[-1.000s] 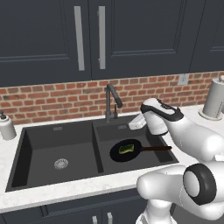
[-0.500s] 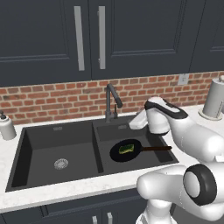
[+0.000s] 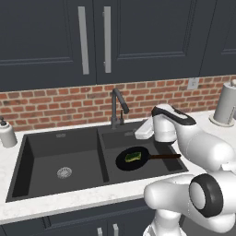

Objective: Pick the pan and sponge and place them into the sink. Then turn on the water.

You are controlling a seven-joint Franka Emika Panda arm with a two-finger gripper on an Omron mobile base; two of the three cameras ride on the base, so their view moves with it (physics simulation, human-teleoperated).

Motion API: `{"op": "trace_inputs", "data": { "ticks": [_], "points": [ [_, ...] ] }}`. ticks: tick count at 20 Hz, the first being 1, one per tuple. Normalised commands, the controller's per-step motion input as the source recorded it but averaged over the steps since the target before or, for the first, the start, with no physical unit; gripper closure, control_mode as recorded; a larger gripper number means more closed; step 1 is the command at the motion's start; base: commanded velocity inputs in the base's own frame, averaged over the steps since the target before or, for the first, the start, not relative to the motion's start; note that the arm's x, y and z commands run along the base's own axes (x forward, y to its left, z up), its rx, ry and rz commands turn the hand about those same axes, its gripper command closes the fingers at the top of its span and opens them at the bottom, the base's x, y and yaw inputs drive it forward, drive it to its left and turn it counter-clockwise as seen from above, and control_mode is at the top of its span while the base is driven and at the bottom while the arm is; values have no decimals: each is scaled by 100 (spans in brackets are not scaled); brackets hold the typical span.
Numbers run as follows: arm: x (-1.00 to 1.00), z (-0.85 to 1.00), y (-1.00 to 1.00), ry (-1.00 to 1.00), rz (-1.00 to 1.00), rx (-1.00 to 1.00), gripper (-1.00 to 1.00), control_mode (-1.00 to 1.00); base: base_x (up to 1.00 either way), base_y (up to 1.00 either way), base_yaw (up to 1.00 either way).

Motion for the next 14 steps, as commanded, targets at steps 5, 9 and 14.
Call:
{"op": "trace_inputs", "data": {
  "ticks": [5,9,14],
  "points": [
    [8,17,0,8,0,0,-100,-100,0,0,0],
    [19,21,0,8,0,0,-100,-100,0,0,0],
    [28,14,-1,2,0,0,-100,-100,0,0,0]
  ]
}}
